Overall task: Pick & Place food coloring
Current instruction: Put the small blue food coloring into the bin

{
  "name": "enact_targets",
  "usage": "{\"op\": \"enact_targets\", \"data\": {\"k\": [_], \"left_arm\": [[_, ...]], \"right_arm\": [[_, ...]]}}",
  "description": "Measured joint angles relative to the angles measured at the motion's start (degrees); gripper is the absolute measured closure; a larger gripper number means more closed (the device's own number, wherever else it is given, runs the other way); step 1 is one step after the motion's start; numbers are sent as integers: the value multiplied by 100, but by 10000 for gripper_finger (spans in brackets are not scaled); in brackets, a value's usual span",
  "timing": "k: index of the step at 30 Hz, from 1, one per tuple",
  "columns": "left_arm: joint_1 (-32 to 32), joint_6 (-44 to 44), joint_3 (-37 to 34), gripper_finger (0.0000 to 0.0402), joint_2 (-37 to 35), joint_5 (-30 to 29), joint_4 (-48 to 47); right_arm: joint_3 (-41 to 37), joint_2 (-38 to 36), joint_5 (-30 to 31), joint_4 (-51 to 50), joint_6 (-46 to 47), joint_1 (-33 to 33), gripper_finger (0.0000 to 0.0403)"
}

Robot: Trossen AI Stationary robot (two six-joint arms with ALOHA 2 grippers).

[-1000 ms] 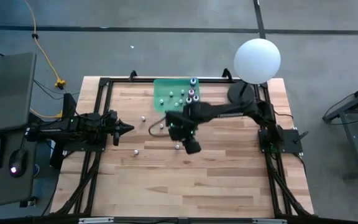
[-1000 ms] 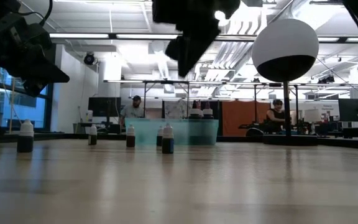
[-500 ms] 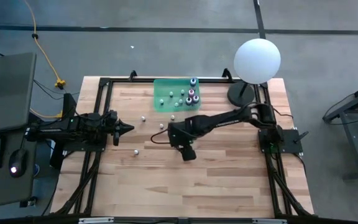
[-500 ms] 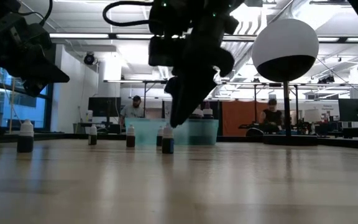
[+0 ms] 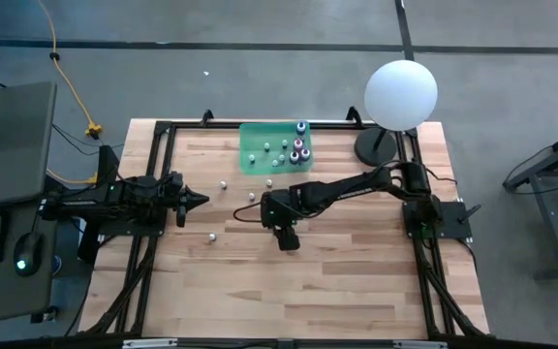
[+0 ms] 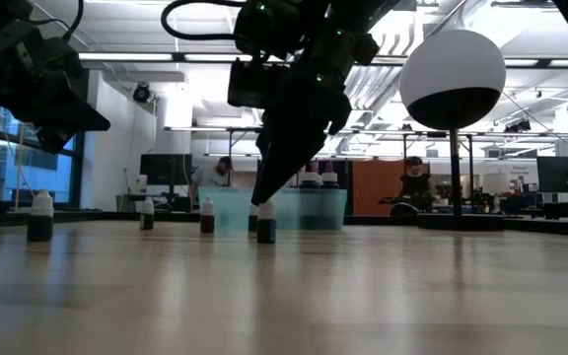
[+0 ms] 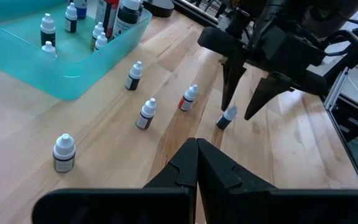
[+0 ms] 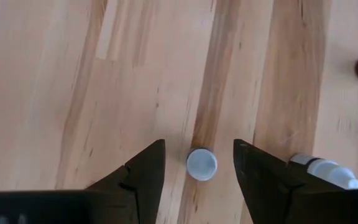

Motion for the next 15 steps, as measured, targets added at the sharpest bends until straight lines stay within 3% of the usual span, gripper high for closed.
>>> {"op": "enact_targets", "data": {"k": [15], "left_arm": [[0, 0, 0, 401, 0, 0, 0]], "right_arm": [[-269, 0, 39, 133, 42, -4, 261]]}}
